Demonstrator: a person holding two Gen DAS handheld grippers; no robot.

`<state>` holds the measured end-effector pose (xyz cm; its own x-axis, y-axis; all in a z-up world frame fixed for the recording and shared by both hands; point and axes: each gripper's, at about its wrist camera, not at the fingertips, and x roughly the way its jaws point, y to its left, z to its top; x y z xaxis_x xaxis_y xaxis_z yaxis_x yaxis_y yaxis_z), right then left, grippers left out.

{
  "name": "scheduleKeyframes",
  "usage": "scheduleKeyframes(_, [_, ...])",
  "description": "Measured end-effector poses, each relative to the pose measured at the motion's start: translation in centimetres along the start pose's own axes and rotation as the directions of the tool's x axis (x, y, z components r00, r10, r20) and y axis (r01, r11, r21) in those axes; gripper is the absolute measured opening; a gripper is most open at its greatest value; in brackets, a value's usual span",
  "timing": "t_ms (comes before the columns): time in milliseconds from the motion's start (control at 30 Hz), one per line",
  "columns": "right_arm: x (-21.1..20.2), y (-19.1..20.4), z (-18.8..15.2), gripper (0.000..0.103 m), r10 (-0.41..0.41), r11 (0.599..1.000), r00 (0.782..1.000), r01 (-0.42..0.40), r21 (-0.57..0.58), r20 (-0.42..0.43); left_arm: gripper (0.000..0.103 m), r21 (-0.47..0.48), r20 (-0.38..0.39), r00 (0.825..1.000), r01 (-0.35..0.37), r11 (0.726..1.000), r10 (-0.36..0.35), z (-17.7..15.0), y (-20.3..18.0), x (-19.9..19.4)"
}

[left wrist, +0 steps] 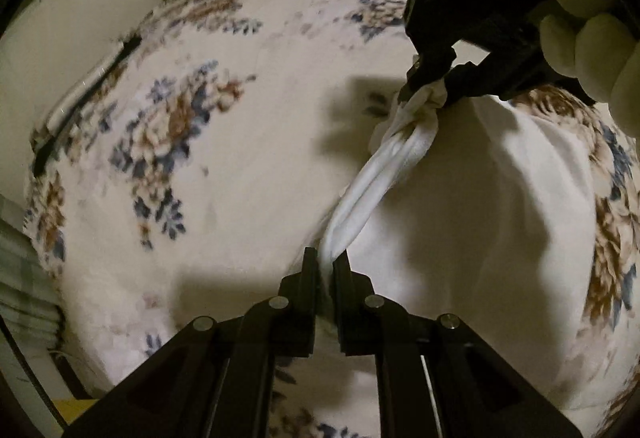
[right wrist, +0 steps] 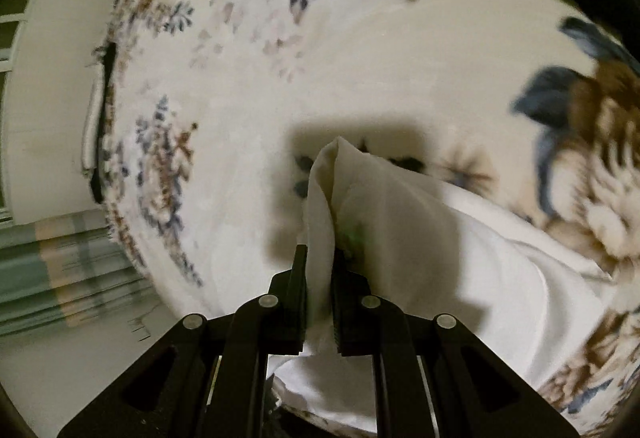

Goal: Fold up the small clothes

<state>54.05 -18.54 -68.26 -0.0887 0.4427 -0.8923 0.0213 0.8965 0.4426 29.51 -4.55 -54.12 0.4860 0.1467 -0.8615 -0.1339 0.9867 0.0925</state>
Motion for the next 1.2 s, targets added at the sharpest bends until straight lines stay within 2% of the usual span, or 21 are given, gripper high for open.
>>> scheduleKeyframes(100, [1.6, 0.3, 0.9, 0.013, -0.023, 0.999, 0.999, 0.023, 0.022, -0.034, 0.013, -0.065, -0.035, 0.998, 0.048, 0.997, -0.051, 0.0, 1.6, 0.4])
scheduleKeyframes(167, [1.8, 0.7, 1.2, 0.022, 0.015, 0.999, 0.998, -0.013, 0.032, -0.063, 0.019, -0.13, -0.04, 0.995, 0.081, 0.988, -0.087, -0.5, 3.0, -0.2])
scheduleKeyframes(200, [1.8, 0.7, 1.2, 0.041, 0.015, 0.999, 0.998, -0.013, 0.032, -0.063, 0.031, -0.153, -0.041, 0.995, 0.084, 0.985, -0.091, -0.7, 3.5, -0.5])
scheduleKeyframes(233, [0.7, 1.0, 0.9, 0.062, 0.083, 0.996, 0.995, -0.081, 0.03, -0.061, 0.043, -0.198, -0.042, 0.994, 0.089, 0.976, -0.099, -1.2, 4.4, -1.0])
scheduleKeyframes(267, [-0.2, 1.1, 0.7, 0.072, 0.094, 0.995, 0.994, -0.093, 0.026, -0.047, 0.05, -0.23, -0.04, 0.992, 0.107, 0.967, -0.119, -1.4, 5.1, -1.3])
scheduleKeyframes(300, [-1.7, 1.0, 0.2, 0.083, 0.115, 0.993, 0.993, -0.115, 0.024, -0.016, 0.065, -0.275, -0.039, 0.989, 0.13, 0.953, -0.146, -1.8, 6.0, -1.6])
scheduleKeyframes(333, [-2.7, 0.9, -0.2, 0.085, 0.125, 0.992, 0.992, -0.125, 0.029, 0.005, 0.07, -0.306, -0.045, 0.987, 0.133, 0.943, -0.153, -1.9, 6.7, -1.9])
scheduleKeyframes(467, [-8.4, -2.0, -3.2, 0.085, 0.074, 0.994, 0.986, -0.084, 0.064, 0.15, 0.07, -0.377, -0.031, 0.973, 0.199, 0.904, -0.227, -1.4, 8.3, -2.1])
scheduleKeyframes(567, [-11.1, -6.3, -7.1, 0.085, -0.028, 0.992, 0.975, 0.001, 0.123, 0.222, 0.07, -0.356, -0.044, 0.966, 0.223, 0.908, -0.254, 0.3, 7.7, -1.1])
scheduleKeyframes(700, [-10.8, -12.8, -11.4, 0.085, -0.046, 0.974, 0.98, 0.001, 0.226, 0.192, 0.07, -0.286, -0.025, 0.955, 0.275, 0.918, -0.294, 3.7, 6.0, -0.6])
scheduleKeyframes(833, [-8.1, -17.6, -13.7, 0.085, -0.035, 0.951, 0.985, -0.019, 0.31, 0.168, 0.07, -0.244, -0.022, 0.915, 0.386, 0.89, -0.403, 8.2, 4.2, 0.1])
scheduleKeyframes(933, [-7.1, -18.7, -14.2, 0.085, -0.034, 0.947, 0.985, -0.022, 0.32, 0.169, 0.07, -0.151, -0.079, 0.904, 0.405, 0.902, -0.42, 11.0, 1.8, 1.5])
scheduleKeyframes(1000, [-6.0, -19.6, -14.4, 0.085, -0.014, 0.944, 0.984, -0.045, 0.328, 0.175, 0.07, -0.063, -0.146, 0.896, 0.415, 0.908, -0.42, 12.9, -0.8, 2.8])
scheduleKeyframes(1067, [-5.7, -19.8, -14.4, 0.085, -0.004, 0.942, 0.983, -0.058, 0.332, 0.181, 0.07, -0.016, -0.225, 0.864, 0.46, 0.888, -0.451, 13.6, -3.0, 4.4])
scheduleKeyframes(1133, [-5.8, -19.9, -14.3, 0.085, 0.009, 0.939, 0.981, -0.075, 0.335, 0.192, 0.068, 0.046, -0.299, 0.85, 0.468, 0.883, -0.435, 13.5, -5.1, 6.0])
scheduleKeyframes(1167, [-5.8, -19.9, -14.3, 0.085, 0.009, 0.939, 0.981, -0.075, 0.335, 0.192, 0.065, 0.094, -0.319, 0.849, 0.47, 0.878, -0.421, 13.2, -6.1, 6.5])
scheduleKeyframes(1200, [-6.1, -20.1, -14.3, 0.085, 0.025, 0.936, 0.978, -0.095, 0.339, 0.206, 0.052, 0.115, -0.33, 0.846, 0.476, 0.872, -0.418, 13.1, -6.3, 6.8])
